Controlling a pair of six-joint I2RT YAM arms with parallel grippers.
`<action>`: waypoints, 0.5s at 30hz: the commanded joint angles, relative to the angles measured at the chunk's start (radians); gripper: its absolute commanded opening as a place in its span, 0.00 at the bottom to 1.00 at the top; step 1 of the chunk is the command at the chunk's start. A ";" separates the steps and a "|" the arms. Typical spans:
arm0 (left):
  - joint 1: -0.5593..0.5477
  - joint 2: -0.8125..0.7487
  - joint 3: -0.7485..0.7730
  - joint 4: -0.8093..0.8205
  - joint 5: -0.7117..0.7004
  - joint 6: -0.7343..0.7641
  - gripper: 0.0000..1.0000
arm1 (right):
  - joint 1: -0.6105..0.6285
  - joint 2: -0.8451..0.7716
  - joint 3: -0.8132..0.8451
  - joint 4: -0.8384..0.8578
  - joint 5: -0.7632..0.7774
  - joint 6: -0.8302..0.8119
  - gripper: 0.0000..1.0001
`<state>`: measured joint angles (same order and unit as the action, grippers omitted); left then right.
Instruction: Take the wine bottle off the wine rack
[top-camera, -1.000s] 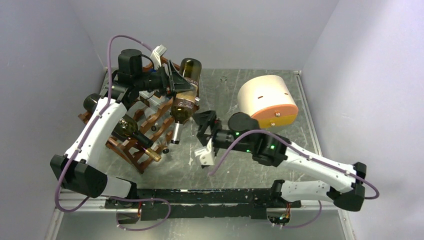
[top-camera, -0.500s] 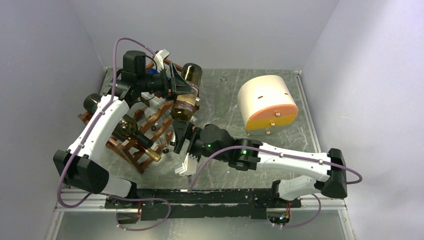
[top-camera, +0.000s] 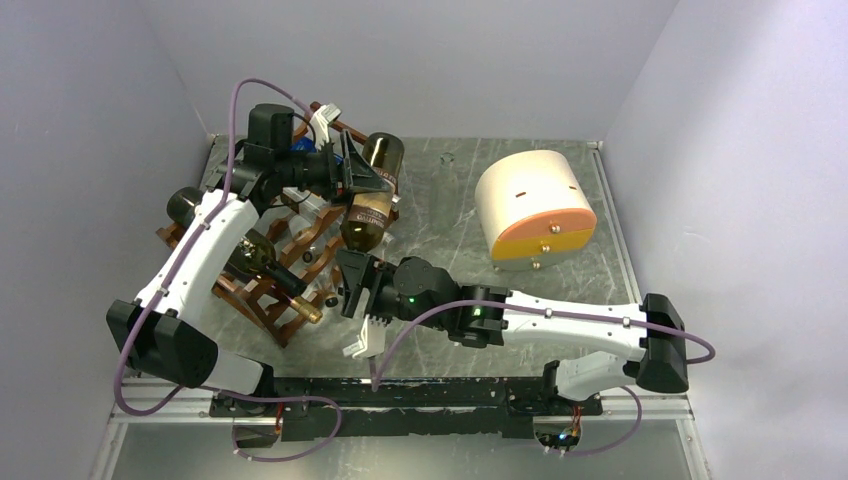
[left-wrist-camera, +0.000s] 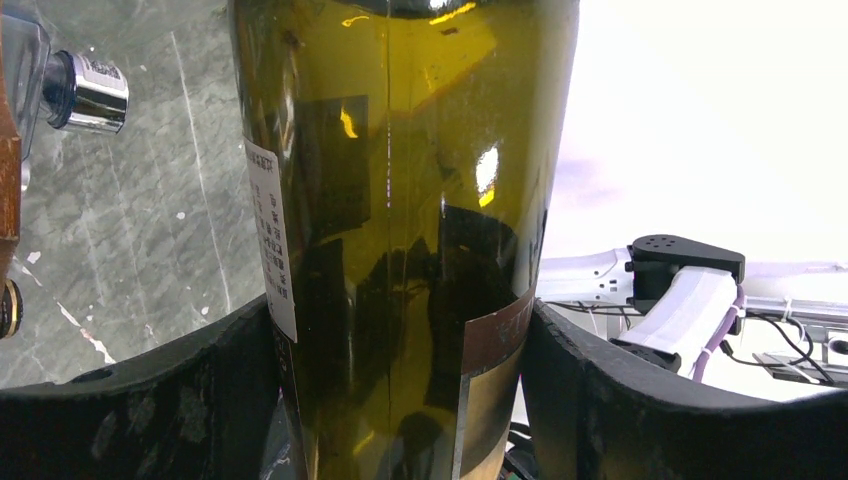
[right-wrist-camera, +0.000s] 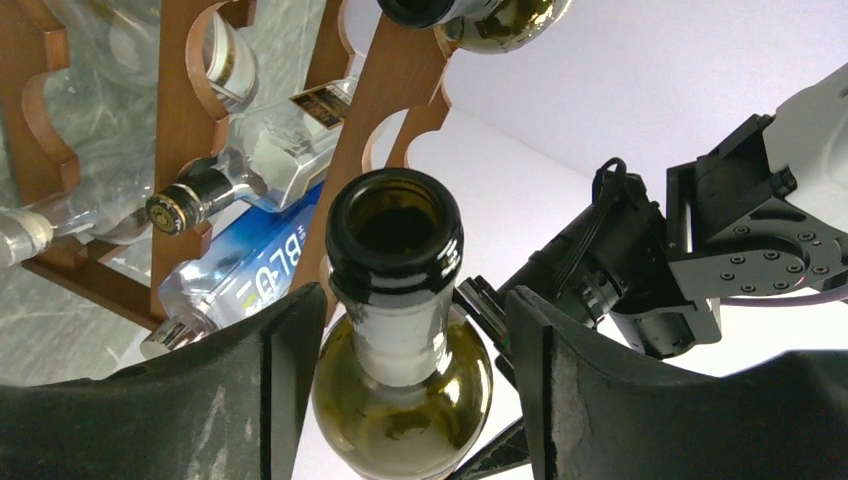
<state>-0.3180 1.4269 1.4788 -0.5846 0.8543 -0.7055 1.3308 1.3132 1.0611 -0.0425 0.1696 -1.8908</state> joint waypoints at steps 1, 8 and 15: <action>-0.010 -0.043 0.056 0.013 0.020 -0.007 0.07 | 0.008 0.027 -0.001 0.078 0.007 -0.014 0.67; -0.012 -0.057 0.038 0.003 0.014 0.017 0.12 | 0.006 0.013 -0.042 0.183 0.006 0.046 0.22; -0.012 -0.112 -0.057 0.106 0.032 0.032 0.86 | 0.013 -0.047 -0.129 0.345 0.005 0.098 0.00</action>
<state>-0.3244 1.3983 1.4586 -0.6144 0.8200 -0.6846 1.3373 1.3212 0.9745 0.1280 0.1616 -1.8462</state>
